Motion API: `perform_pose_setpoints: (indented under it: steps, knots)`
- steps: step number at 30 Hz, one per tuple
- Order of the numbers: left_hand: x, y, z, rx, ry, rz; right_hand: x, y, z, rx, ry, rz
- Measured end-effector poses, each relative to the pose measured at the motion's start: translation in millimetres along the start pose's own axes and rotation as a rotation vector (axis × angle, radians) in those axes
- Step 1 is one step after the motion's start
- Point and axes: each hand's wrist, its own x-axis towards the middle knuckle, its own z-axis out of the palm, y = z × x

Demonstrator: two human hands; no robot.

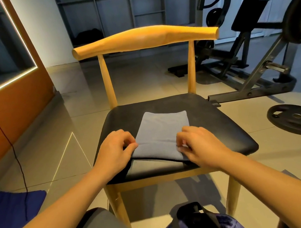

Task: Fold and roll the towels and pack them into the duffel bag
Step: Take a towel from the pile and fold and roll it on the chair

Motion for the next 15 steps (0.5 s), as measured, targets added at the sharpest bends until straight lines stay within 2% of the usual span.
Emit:
perform_pose_setpoints:
  steps: [2, 4, 6, 8, 11, 15]
  knots:
    - [-9.3, -4.0, 1.7, 0.052, 0.015, 0.147, -4.6, -3.3, 6.6, -0.14, 0.072, -0.141]
    - [-12.5, -13.1, -0.5, 0.091, -0.053, 0.205, -9.4, -2.6, 9.9, -0.193, 0.058, -0.169]
    - [-12.2, -19.3, -3.4, 0.113, -0.127, 0.222, -12.3, -3.8, 13.1, -0.27, 0.024, -0.171]
    - [-8.5, -18.5, -4.3, 0.046, -0.18, 0.165, -12.0, -7.7, 13.8, -0.296, 0.023, -0.137]
    - [4.9, -9.6, -3.0, -0.062, -0.264, 0.034, -7.9, -4.6, 9.5, -0.167, 0.024, -0.051]
    - [25.7, 0.4, 1.1, -0.021, -0.388, -0.06, -3.9, 6.3, 1.1, 0.153, -0.17, 0.216]
